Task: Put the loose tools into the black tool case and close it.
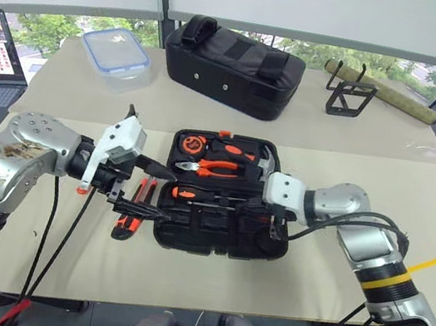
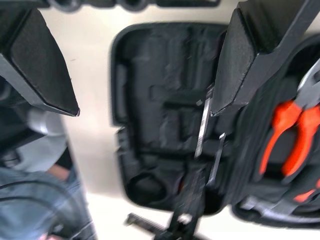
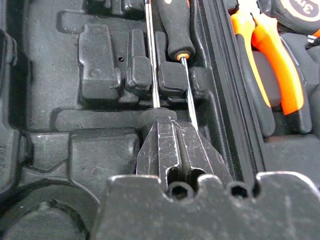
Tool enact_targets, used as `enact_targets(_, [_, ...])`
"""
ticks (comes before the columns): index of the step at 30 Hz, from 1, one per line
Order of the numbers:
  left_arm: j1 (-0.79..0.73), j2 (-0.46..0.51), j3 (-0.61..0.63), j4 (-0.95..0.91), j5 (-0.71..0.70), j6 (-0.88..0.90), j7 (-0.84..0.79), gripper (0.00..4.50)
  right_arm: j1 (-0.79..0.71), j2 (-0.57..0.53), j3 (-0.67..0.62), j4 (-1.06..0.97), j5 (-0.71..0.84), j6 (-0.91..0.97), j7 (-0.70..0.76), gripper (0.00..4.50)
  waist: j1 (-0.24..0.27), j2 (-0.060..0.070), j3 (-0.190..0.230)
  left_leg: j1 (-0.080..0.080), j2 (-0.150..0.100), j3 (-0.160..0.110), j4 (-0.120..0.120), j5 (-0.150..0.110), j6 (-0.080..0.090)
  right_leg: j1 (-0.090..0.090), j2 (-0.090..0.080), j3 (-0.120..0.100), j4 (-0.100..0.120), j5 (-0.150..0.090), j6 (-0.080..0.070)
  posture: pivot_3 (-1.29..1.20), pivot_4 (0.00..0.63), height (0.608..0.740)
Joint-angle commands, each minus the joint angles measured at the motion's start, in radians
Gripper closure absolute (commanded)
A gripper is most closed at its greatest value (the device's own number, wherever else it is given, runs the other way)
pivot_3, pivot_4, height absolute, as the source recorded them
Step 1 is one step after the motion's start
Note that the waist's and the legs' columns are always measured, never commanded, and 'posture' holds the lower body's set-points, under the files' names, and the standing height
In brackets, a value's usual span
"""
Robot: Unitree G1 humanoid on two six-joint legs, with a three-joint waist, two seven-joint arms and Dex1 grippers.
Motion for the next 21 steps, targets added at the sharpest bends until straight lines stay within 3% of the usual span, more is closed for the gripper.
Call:
enact_targets(1, [0.069, 0.024, 0.115, -0.011, 0.012, 0.054, 0.12, 0.0, 0.006, 0.0, -0.081, -0.064, 0.064, 0.068, -0.016, 4.44, -0.001, 0.0, 0.0, 0.0, 0.0, 0.0, 0.0, 0.0, 0.0, -0.001, 0.0, 0.0, 0.0, 0.0, 0.0, 0.0, 0.15, 0.716])
enact_targets(7, [0.269, 0.058, 0.366, -0.048, -0.006, 0.202, 0.271, 0.0, -0.017, -0.015, -0.271, -0.23, 0.319, 0.355, -0.009, 4.44, -0.003, 0.0, 0.001, -0.004, 0.0, 0.0, -0.001, 0.0, 0.0, -0.005, 0.002, 0.001, 0.001, 0.0, 0.0, 0.0, 0.15, 0.716])
enact_targets(9, [0.386, 0.053, 0.517, -0.046, 0.03, 0.266, 0.344, 0.0, 0.004, -0.08, -0.363, -0.367, 0.549, 0.56, 0.064, 3.87, -0.004, 0.002, 0.001, -0.004, 0.001, 0.0, -0.001, 0.0, -0.001, -0.006, 0.002, 0.001, 0.0, 0.0, -0.001, 0.0, 0.15, 0.716])
enact_targets(12, [0.466, 0.034, 0.611, -0.058, 0.055, 0.353, 0.452, 0.0, 0.045, -0.152, -0.42, -0.48, 0.688, 0.65, 0.104, 2.97, 0.003, 0.001, 0.002, -0.004, 0.002, 0.0, -0.004, -0.001, -0.001, -0.006, 0.002, 0.0, 0.0, -0.001, -0.001, 0.0, 0.15, 0.716])
enact_targets(16, [0.458, 0.005, 0.562, -0.053, 0.076, 0.373, 0.545, 0.0, 0.067, -0.161, -0.455, -0.541, 0.786, 0.717, 0.043, 1.59, 0.027, 0.001, 0.001, -0.001, 0.003, -0.003, -0.003, -0.005, -0.005, 0.002, 0.001, 0.0, -0.006, -0.001, -0.002, 0.0, 0.15, 0.716])
enact_targets(21, [0.307, -0.026, 0.466, 0.004, 0.06, 0.422, 0.608, 0.0, 0.087, -0.154, -0.436, -0.567, 0.788, 0.698, -0.019, 0.03, 0.047, -0.002, 0.001, -0.002, 0.001, -0.003, 0.0, -0.007, -0.007, 0.002, -0.001, -0.001, -0.005, 0.0, -0.001, 0.0, 0.15, 0.716])
